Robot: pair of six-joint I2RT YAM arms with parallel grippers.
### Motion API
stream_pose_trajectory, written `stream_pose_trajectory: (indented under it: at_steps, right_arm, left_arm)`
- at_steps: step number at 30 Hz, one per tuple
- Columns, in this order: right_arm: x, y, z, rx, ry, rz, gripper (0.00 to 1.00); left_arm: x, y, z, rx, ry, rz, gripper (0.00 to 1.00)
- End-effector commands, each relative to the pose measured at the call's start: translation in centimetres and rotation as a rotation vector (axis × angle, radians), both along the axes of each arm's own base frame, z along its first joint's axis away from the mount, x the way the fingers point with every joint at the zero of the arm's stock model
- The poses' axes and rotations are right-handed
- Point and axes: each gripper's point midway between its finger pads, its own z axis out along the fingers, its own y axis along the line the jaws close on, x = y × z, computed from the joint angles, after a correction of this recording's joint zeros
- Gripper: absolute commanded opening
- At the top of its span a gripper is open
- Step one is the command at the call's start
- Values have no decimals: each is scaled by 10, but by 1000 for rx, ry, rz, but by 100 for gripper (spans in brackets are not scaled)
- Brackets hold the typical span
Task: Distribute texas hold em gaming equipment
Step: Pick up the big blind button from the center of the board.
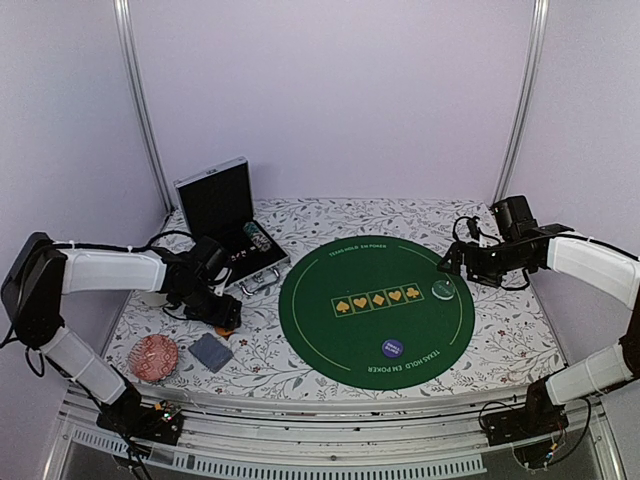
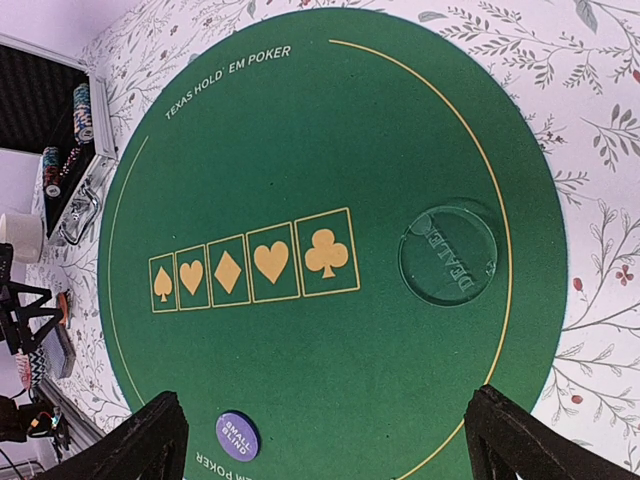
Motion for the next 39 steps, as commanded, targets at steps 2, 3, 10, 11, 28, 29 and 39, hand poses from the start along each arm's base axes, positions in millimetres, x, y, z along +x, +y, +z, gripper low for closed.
stream_pose_trajectory:
  at_steps: [2,3,10,11,28,29,39]
  right_arm:
    - [4,4,2,6,-10,17,99]
    - [4,5,2,6,-9,17,99]
    - [3,5,-2,7,0,19,99]
    - [3,6,-3,11,3,20,99]
    - [2,7,-2,22,3,24,99]
    - [1,7,-3,20,3,22,99]
    - [0,6,-9,21,9,19,99]
  left_arm:
    - [0,2,-9,9,12,-12,74]
    - [0,3,-10,13,13,-12,72]
    - [-3,4,-19,25,34,-24,65]
    - [-3,4,-20,24,31,-24,64]
    - [-9,1,-10,14,35,-33,62]
    - [-9,2,-10,15,35,-32,62]
    - [-13,2,-14,15,50,-27,59]
